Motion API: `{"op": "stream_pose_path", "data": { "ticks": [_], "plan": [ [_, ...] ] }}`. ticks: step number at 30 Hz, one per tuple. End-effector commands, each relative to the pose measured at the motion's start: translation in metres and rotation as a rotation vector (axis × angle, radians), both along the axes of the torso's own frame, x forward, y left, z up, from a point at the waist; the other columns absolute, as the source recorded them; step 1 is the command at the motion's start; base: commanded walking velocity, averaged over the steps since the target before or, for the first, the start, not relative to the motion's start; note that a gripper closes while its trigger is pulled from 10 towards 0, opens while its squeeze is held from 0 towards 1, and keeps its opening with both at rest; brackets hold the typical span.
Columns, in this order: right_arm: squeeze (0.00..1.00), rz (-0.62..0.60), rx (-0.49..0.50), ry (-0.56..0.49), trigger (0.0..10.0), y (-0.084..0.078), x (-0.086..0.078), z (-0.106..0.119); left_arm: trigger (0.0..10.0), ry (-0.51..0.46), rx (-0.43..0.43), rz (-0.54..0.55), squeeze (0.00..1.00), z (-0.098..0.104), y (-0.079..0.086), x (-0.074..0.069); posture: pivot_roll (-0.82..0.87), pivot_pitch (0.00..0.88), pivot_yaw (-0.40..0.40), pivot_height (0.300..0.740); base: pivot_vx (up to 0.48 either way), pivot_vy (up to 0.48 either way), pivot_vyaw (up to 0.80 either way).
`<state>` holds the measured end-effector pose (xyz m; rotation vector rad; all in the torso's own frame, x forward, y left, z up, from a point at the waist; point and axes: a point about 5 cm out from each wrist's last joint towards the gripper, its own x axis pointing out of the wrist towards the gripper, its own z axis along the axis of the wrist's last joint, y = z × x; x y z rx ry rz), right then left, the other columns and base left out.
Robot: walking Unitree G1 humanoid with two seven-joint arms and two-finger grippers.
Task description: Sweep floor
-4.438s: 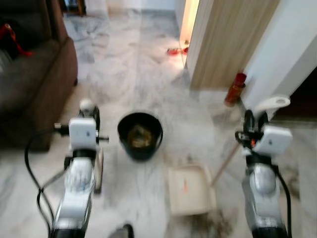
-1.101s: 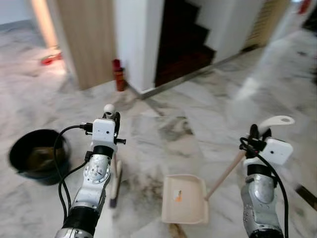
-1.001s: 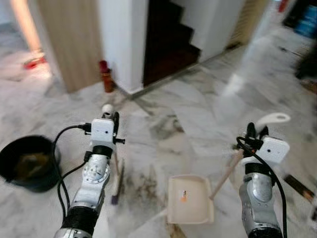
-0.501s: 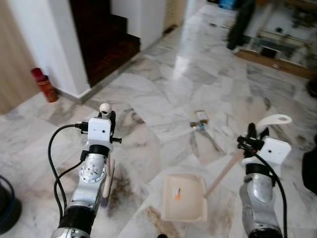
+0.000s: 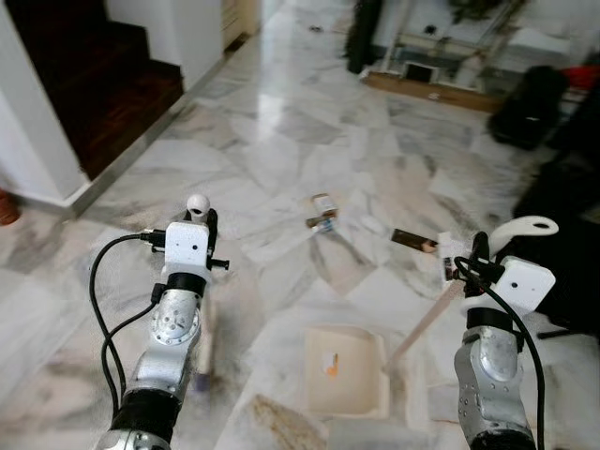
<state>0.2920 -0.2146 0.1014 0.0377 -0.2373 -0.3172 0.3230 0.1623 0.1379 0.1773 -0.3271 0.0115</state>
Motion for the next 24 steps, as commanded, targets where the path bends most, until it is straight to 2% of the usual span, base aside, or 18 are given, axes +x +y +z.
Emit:
{"op": "stream_pose_path", "data": {
  "ticks": [1, 11, 20, 24],
  "plan": [
    [0.0, -0.013, -0.006, -0.044, 10.0, -0.0028, -0.0002, 0.0088, 10.0, -0.047, 0.025, -0.008, 0.0, 0.0114, 0.0007, 0.0011, 0.06, 0.103, -0.044, 0.74, 0.0, 0.0, -0.8],
    [0.0, -0.019, -0.005, -0.045, 10.0, -0.0031, -0.0008, 0.0079, 10.0, -0.056, 0.01, -0.04, 0.0, 0.0138, -0.0037, 0.002, 0.06, 0.088, -0.039, 0.74, 0.0, 0.0, -0.79],
    [0.0, 0.001, -0.019, -0.047, 10.0, -0.0009, -0.0008, 0.0081, 10.0, -0.037, 0.007, -0.053, 0.0, 0.0111, -0.0083, 0.001, 0.05, 0.074, -0.04, 0.74, 0.0, 0.0, 0.0],
    [0.0, 0.003, -0.017, -0.048, 10.0, 0.0, -0.0002, 0.0082, 10.0, -0.036, 0.0, -0.053, 0.0, 0.0112, -0.0071, 0.0015, 0.05, 0.07, -0.04, 0.74, 0.29, 0.0, 0.0]
  ]
}}
